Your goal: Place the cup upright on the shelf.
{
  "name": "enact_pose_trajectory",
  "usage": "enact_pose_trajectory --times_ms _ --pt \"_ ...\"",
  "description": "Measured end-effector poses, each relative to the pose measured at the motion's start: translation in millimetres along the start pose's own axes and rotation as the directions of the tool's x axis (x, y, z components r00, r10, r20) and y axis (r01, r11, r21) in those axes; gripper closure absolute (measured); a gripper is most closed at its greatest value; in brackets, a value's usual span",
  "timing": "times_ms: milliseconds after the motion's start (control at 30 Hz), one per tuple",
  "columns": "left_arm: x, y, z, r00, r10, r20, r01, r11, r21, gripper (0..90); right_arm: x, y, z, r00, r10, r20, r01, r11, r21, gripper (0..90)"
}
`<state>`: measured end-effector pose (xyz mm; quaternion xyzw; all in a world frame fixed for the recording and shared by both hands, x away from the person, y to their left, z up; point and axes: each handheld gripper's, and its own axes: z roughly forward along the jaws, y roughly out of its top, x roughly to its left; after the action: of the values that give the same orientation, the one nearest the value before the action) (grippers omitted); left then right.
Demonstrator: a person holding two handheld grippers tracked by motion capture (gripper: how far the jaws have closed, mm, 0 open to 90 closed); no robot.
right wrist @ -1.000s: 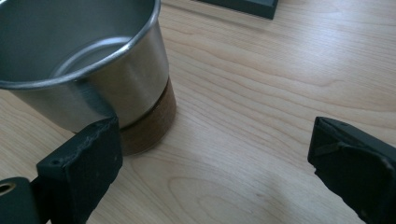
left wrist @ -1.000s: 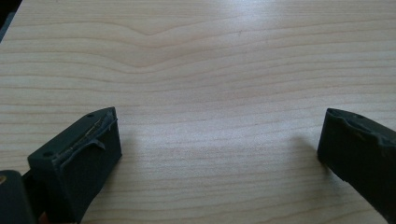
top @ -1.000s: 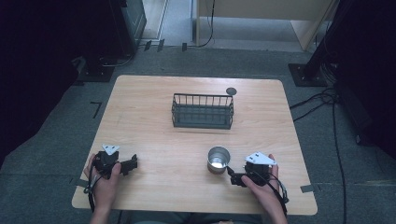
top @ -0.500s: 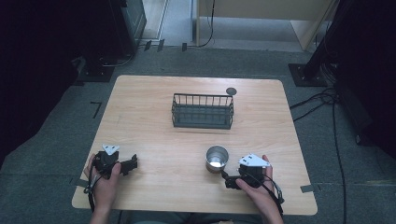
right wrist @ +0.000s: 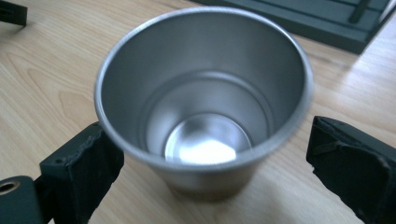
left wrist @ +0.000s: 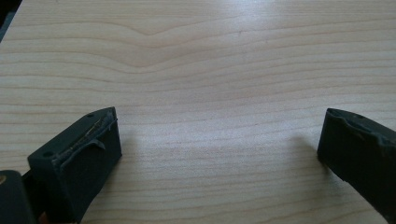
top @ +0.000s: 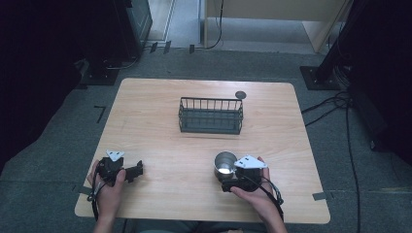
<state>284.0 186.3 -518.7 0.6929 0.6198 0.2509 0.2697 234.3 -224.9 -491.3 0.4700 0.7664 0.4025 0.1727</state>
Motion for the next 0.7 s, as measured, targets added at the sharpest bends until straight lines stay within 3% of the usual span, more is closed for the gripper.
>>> enact_pose_trajectory --times_ms 367,700 --pt "0.0 0.0 0.0 1.0 0.0 0.0 0.0 1.0 0.0 0.0 11.4 18.7 18.8 0.9993 0.03 0.024 -0.029 0.999 -0.041 12.2" --pt "0.0 0.0 0.0 1.0 0.0 0.0 0.0 1.0 0.0 0.0 13.3 15.3 21.1 0.998 0.02 0.06 -0.02 1.0 0.0 13.3"
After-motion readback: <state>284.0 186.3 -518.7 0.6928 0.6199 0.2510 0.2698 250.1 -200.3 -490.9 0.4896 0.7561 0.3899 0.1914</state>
